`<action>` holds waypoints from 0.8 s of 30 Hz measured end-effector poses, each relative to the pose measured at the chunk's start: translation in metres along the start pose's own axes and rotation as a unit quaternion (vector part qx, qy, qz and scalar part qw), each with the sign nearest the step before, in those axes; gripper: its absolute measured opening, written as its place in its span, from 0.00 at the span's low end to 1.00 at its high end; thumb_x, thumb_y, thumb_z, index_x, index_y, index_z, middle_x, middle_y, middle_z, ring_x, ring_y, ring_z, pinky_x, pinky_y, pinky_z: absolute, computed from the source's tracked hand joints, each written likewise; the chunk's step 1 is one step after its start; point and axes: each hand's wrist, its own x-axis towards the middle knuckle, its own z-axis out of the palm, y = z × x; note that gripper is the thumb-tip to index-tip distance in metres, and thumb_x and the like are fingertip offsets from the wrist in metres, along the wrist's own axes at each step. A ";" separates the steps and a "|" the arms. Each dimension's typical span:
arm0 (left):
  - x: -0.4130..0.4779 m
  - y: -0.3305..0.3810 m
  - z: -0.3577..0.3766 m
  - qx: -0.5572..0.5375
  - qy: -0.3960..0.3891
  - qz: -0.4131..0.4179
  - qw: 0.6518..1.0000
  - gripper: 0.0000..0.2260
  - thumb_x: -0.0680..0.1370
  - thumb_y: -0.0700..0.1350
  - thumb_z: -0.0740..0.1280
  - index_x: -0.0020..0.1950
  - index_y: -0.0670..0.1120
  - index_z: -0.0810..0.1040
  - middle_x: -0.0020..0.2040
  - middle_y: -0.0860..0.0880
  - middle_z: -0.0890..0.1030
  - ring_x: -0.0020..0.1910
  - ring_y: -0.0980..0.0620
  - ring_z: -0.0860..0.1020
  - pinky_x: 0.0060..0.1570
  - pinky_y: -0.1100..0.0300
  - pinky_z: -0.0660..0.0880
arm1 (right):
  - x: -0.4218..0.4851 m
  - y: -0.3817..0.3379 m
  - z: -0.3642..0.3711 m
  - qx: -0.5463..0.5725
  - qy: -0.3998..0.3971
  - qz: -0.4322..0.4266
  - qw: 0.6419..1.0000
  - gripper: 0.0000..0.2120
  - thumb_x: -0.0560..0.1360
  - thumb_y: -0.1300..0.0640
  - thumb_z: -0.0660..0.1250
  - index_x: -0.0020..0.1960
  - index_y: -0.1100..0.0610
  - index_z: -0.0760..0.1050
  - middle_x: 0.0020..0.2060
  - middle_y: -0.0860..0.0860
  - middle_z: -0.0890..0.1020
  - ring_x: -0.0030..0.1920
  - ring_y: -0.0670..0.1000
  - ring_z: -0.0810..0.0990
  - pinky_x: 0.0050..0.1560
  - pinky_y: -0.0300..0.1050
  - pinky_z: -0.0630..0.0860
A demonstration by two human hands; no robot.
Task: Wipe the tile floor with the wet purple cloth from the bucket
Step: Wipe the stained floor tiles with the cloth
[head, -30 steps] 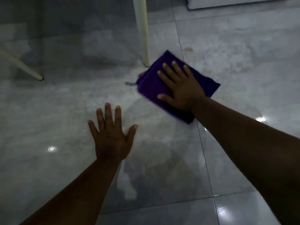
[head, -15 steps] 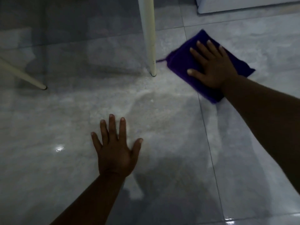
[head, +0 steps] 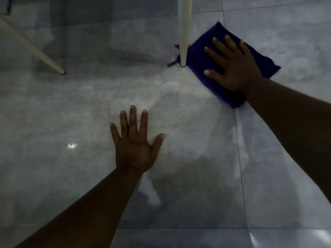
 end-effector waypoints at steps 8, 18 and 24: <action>-0.002 0.000 0.005 0.012 0.041 0.020 0.999 0.36 0.78 0.68 0.48 0.80 0.50 0.50 0.82 0.43 0.49 0.80 0.38 0.48 0.74 0.32 0.48 | -0.172 0.054 0.024 0.040 0.037 0.217 0.975 0.39 0.75 0.30 0.46 0.81 0.49 0.50 0.80 0.55 0.53 0.79 0.62 0.51 0.75 0.67 0.51; 0.001 0.000 0.002 -0.009 0.027 0.016 0.999 0.37 0.76 0.71 0.45 0.80 0.52 0.48 0.82 0.45 0.46 0.80 0.39 0.45 0.75 0.32 0.45 | -0.379 -0.062 0.066 -0.016 -0.106 -0.044 0.993 0.39 0.75 0.29 0.51 0.77 0.52 0.58 0.76 0.58 0.64 0.78 0.63 0.56 0.73 0.68 0.56; 0.005 -0.005 -0.007 -0.015 -0.052 0.022 0.998 0.41 0.73 0.75 0.45 0.80 0.55 0.41 0.81 0.48 0.36 0.79 0.43 0.36 0.75 0.35 0.38 | -0.293 0.021 0.033 -0.035 -0.067 0.103 0.992 0.41 0.76 0.29 0.41 0.80 0.55 0.52 0.79 0.61 0.55 0.78 0.67 0.54 0.70 0.72 0.59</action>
